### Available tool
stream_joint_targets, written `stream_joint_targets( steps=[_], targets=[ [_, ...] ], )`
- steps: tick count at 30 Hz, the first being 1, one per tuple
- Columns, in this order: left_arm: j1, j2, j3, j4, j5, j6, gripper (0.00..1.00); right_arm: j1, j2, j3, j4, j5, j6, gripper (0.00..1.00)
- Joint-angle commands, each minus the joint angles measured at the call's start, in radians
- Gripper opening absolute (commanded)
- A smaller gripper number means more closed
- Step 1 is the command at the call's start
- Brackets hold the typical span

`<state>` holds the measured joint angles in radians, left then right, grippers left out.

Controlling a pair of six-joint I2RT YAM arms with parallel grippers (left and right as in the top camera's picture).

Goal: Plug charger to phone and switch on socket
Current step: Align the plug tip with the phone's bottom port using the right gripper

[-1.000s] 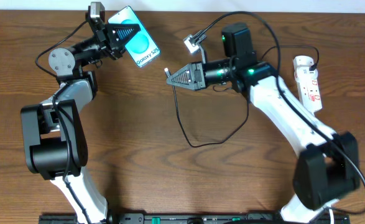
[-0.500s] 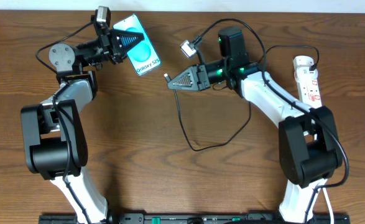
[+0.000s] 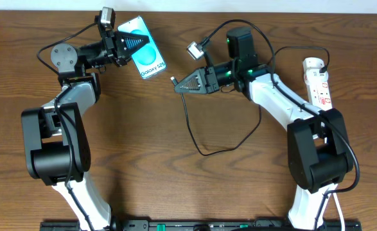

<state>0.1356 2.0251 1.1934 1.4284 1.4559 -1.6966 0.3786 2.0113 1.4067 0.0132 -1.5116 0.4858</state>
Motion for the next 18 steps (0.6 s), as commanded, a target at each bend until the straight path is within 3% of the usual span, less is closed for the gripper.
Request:
stream_joint_targets(
  steps=[1,18],
  targets=[
    [0.002,-0.003,0.030,0.007,-0.019,0.020,0.07,0.031,0.009,0.001,0.002,0.014,-0.019,0.01],
    [0.002,-0.003,0.017,0.008,0.067,0.021,0.07,0.055,0.009,0.001,0.011,0.052,-0.019,0.01]
  ],
)
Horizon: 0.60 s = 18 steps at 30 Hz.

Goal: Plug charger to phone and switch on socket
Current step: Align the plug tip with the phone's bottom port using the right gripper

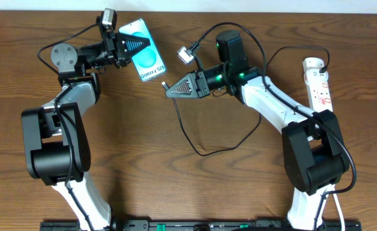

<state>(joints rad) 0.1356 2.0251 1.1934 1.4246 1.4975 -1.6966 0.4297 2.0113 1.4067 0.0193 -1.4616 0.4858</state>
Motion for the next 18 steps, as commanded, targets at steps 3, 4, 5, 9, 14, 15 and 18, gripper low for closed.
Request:
stream_joint_targets(
  steps=[3,4,5,9,14,15,18],
  targets=[
    [0.002,-0.003,0.003,0.012,0.028,0.021,0.07,0.004,0.009,0.001,0.005,0.013,-0.019,0.01],
    [0.002,-0.003,0.002,0.012,0.028,0.021,0.07,0.004,0.009,0.001,0.004,0.016,-0.019,0.01],
    [0.002,-0.003,0.002,0.012,0.027,0.021,0.07,0.004,0.009,0.001,0.005,0.016,-0.019,0.01],
    [0.002,-0.003,0.002,0.011,-0.005,0.021,0.07,0.005,0.009,0.001,0.004,0.032,-0.009,0.01],
    [0.002,-0.003,0.002,0.011,-0.025,0.021,0.07,0.014,0.009,0.001,0.008,0.056,-0.002,0.01],
    [0.002,-0.003,0.002,0.011,-0.026,0.021,0.07,0.016,0.009,0.001,0.009,0.061,0.000,0.01],
    [0.002,-0.003,0.001,0.007,-0.036,0.021,0.07,0.018,0.009,0.001,0.025,0.065,0.012,0.01]
  ],
)
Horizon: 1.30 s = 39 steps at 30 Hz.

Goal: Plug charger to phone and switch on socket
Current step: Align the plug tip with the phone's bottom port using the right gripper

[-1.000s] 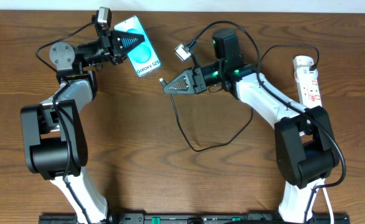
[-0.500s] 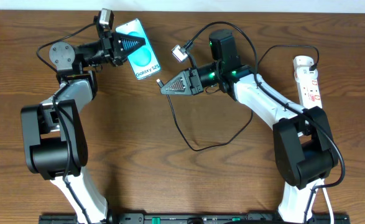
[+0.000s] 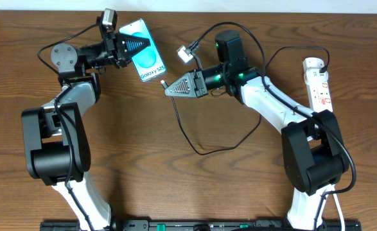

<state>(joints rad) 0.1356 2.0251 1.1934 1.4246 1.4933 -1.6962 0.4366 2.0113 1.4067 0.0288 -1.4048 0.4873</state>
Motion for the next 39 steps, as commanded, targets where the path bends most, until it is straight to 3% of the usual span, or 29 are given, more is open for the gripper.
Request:
stream_joint_targets(
  steps=[1,15,39],
  targets=[
    [0.002,-0.003,0.001,0.000,-0.039,0.021,0.07,0.011,0.009,0.001,0.024,0.008,0.018,0.01],
    [-0.002,-0.003,-0.019,-0.059,-0.063,0.090,0.07,0.016,0.009,0.001,0.097,0.019,0.085,0.01],
    [-0.023,-0.003,-0.026,-0.093,-0.095,0.084,0.07,0.016,0.009,0.001,0.103,0.041,0.085,0.01]
  ],
)
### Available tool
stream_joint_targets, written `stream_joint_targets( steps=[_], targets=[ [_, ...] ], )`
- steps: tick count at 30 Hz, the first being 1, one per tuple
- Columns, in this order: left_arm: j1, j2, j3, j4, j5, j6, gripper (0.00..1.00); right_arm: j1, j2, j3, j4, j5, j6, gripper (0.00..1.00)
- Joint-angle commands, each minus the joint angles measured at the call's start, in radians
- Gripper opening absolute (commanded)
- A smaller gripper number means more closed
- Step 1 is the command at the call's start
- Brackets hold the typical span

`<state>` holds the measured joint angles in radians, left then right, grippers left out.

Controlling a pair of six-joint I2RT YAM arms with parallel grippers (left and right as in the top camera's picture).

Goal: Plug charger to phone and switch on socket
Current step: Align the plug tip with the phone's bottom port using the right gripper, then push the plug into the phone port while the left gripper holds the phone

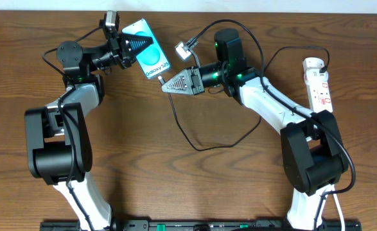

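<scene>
A phone (148, 50) with a light blue screen lies at an angle at the back of the table (175, 186). My left gripper (151, 42) rests on the phone's upper half, fingers close together. My right gripper (164, 87) is shut on the plug end of the black charger cable (185, 131), right at the phone's lower end. Whether the plug is seated in the port cannot be told. The white socket strip (318, 82) lies at the far right, its switch too small to read.
The black cable loops over the middle of the table and runs on to the socket strip. A second black cable arcs behind my right arm. A small grey connector (182, 49) sticks up by my right wrist.
The phone has shifted a little to the right and back with my left gripper. My right gripper has moved slightly left, bringing the plug up against the phone's lower end.
My left gripper stayed on the phone throughout. My right gripper held the plug well to the right of the phone, then closer near its lower corner, where it stayed. Now phone and plug meet.
</scene>
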<state>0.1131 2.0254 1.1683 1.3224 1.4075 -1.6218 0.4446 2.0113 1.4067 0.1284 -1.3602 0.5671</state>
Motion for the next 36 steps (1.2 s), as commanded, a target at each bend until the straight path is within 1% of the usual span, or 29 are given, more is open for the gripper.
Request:
stream_joint_targets(
  steps=[1,17,27,36],
  targets=[
    [0.000,-0.003,0.000,0.009,-0.005,0.011,0.07,0.008,0.009,0.001,0.003,-0.003,0.006,0.01],
    [0.000,-0.003,0.000,0.010,0.041,0.014,0.07,0.006,0.009,0.001,0.004,0.008,0.005,0.01],
    [0.000,-0.003,0.000,0.009,0.029,0.013,0.07,0.006,0.009,0.001,0.003,0.008,0.005,0.01],
    [0.000,-0.003,0.000,0.009,0.005,-0.025,0.07,0.004,0.009,0.001,0.003,0.008,0.005,0.01]
  ],
)
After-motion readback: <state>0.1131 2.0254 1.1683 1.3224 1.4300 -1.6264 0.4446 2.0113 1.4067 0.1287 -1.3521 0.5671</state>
